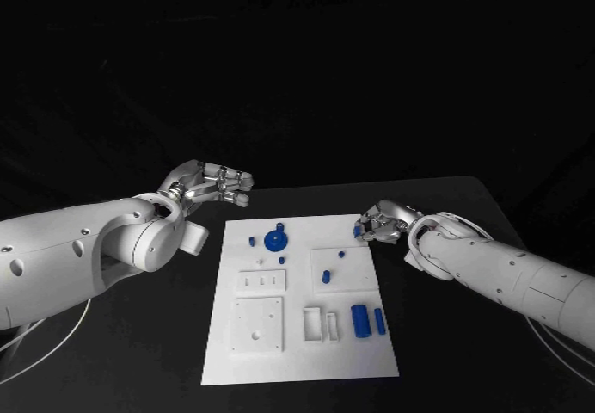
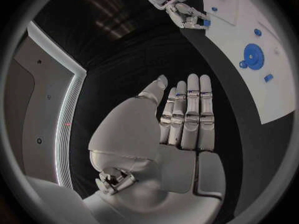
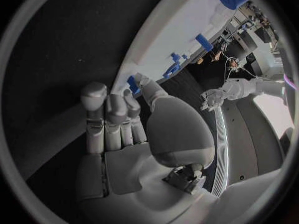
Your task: Assemble the parts on the task board
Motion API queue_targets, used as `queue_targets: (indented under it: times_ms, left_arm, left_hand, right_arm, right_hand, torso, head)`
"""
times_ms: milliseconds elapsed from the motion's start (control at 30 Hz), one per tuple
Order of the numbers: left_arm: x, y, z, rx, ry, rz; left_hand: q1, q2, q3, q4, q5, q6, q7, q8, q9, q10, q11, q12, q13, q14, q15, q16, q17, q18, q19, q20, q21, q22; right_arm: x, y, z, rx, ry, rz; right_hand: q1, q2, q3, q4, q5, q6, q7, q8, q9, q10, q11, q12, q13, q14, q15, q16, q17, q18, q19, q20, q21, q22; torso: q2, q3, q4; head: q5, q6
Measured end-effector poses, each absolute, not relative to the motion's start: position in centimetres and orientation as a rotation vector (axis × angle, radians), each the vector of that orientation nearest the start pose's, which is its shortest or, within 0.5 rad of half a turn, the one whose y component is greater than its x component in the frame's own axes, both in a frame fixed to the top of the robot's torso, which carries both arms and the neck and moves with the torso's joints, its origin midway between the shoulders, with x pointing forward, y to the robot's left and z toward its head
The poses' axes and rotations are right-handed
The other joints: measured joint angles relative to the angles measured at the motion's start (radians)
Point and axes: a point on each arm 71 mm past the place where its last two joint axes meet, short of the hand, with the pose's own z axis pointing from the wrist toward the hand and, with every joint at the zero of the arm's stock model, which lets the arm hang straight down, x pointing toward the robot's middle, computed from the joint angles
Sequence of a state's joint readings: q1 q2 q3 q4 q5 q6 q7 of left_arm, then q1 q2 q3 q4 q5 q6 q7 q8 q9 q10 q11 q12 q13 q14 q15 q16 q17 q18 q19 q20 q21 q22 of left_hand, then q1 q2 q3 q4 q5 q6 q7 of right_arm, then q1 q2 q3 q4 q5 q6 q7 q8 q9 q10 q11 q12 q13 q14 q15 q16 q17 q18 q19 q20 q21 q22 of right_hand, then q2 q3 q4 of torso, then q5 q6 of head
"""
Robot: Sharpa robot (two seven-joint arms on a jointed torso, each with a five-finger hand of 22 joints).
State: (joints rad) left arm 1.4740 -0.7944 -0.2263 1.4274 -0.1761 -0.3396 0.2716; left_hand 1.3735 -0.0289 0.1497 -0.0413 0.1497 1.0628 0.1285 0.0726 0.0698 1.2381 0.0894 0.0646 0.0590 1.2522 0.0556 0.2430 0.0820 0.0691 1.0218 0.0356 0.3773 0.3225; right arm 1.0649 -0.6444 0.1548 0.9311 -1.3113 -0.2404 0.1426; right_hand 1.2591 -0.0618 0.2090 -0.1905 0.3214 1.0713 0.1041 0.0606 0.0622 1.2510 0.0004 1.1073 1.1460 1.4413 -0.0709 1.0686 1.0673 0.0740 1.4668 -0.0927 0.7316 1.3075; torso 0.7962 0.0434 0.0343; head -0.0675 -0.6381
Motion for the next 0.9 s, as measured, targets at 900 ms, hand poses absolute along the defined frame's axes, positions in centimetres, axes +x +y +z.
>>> queue_targets:
  times_ms: [900]
  left_arm:
    - [52.88,21.62,-11.64,-0.792,1.511,-1.318]
  left_hand:
    - [-0.004,0.004,0.000,0.000,0.000,0.000,0.000,0.000,0.000,0.000,0.000,0.000,0.000,0.000,0.000,0.000,0.000,0.000,0.000,0.000,0.004,0.003]
  right_arm:
    - [56.38,-27.76,-23.55,0.143,1.685,0.603]
  right_hand:
    - [0.002,0.016,0.026,0.000,-0.070,0.057,-0.013,0.000,0.001,0.005,-0.002,0.004,0.002,0.000,0.000,0.000,0.001,0.000,0.000,0.000,0.000,0.000]
  torso:
    - [0.000,0.0012,0.0005]
  head:
    - [0.000,-0.002]
